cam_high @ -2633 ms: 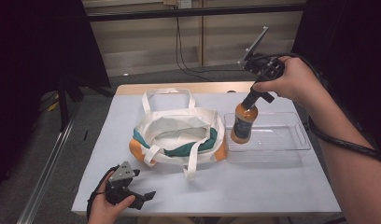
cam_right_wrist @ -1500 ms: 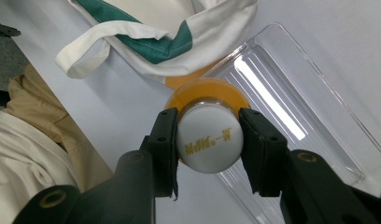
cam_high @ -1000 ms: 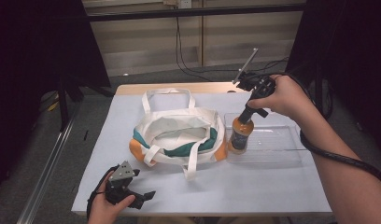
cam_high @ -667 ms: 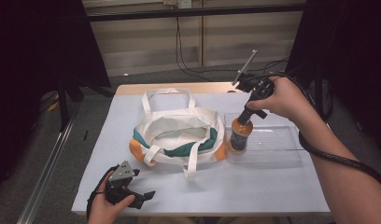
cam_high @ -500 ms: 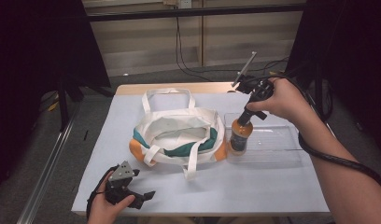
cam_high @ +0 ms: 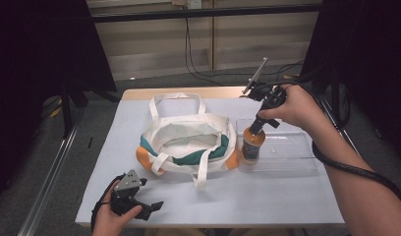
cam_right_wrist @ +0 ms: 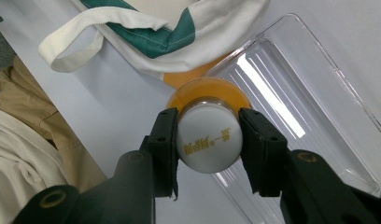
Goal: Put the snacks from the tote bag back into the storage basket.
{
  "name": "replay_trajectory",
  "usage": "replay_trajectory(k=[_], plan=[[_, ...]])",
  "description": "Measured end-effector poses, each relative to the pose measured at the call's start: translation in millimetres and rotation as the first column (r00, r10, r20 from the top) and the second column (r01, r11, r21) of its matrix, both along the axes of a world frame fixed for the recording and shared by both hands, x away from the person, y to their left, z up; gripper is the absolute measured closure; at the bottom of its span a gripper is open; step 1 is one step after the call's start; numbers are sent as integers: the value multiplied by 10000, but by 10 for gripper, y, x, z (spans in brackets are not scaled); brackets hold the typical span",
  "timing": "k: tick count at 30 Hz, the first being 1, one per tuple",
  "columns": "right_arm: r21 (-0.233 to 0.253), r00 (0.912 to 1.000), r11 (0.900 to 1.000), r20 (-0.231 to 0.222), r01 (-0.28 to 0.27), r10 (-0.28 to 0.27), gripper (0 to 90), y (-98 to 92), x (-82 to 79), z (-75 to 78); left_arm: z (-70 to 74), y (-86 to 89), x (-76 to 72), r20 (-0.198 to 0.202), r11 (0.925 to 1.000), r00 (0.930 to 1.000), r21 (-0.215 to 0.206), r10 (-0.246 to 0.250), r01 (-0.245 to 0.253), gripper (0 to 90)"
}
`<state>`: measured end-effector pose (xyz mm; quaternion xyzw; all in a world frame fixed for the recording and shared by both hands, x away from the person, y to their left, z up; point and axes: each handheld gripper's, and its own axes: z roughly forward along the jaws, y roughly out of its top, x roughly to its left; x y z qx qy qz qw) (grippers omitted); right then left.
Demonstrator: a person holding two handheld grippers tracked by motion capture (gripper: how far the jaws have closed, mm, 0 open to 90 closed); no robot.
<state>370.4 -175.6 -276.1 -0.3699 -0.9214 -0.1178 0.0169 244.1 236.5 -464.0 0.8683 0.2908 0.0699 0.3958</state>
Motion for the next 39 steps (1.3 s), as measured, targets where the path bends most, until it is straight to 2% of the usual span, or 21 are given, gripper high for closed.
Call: replay_trajectory(k=[7, 14, 22, 39], plan=[[144, 10000, 9999, 11, -17, 17, 605, -13, 10, -32, -4, 0, -3, -29, 10000, 10000, -40, 46, -46, 15], [86, 10000, 10000, -45, 18, -17, 605, -12, 6, -48, 1, 1, 2, 7, 10000, 10000, 52, -26, 25, 15], [102, 10000, 9999, 1, -80, 80, 605, -4, 14, -87, 1, 1, -7, -51, 9999, 10000, -83, 67, -67, 15], [24, 9998, 10000, -208, -62, 63, 605, -5, 20, -177, 5, 10, 0, 1, 10000, 10000, 7, 4, -4, 15]])
